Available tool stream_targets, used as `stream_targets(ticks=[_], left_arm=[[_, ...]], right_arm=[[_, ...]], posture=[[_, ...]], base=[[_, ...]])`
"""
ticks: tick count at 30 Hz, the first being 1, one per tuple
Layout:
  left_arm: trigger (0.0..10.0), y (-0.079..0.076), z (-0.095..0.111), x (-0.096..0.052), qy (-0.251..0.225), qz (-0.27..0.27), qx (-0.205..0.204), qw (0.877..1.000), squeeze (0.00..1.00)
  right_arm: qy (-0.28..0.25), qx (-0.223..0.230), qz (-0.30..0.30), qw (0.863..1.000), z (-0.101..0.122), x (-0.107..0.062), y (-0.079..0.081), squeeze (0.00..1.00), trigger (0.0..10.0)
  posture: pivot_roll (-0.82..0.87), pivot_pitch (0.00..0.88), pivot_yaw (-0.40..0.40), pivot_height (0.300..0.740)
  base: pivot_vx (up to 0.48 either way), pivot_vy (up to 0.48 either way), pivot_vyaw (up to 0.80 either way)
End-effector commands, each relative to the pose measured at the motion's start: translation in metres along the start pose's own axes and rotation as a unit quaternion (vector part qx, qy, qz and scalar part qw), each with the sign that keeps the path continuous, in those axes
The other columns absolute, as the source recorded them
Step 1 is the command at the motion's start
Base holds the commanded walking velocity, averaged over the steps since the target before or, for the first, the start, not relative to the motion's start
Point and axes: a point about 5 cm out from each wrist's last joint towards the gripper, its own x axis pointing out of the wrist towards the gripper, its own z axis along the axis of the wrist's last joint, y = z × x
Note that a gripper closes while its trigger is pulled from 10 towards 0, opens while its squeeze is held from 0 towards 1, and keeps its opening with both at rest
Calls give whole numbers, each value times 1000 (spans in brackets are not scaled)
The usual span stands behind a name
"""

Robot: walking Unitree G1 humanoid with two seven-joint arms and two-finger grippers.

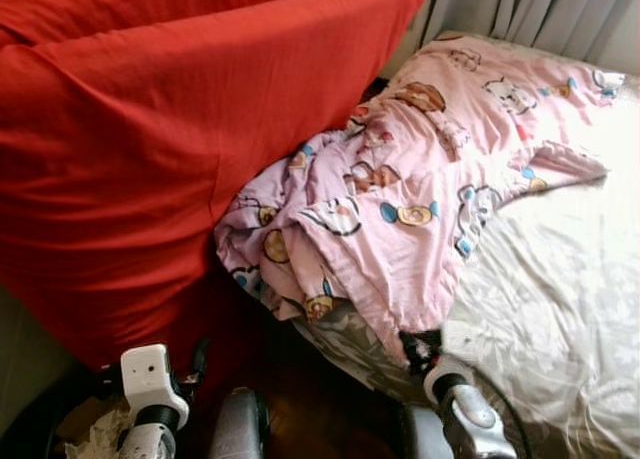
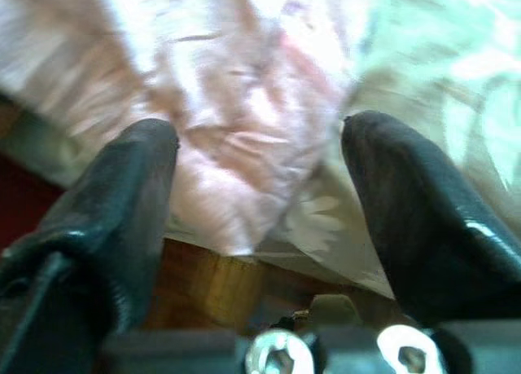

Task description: Clean up the room

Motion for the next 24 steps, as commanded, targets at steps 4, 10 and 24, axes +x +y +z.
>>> stream_targets(ticks=[4,10,24], left_arm=[[10000,4,-2,-9,14,0,7,1000,0],[10000,5,-1,-17,19,-2,9,1000,0],[10000,4,3,-31,29,1,11,1000,0]], right_arm=[[27,37,-10,999,-6,0,1,173,10000],[29,54,-15,998,-4,3,2,0,10000],[17,80,54,995,10,11,23,0,10000]], posture=[[122,259,6,605],[131,282,13,605],[155,324,11,605]], base=[[0,0,0],[0,0,0],[0,0,0]])
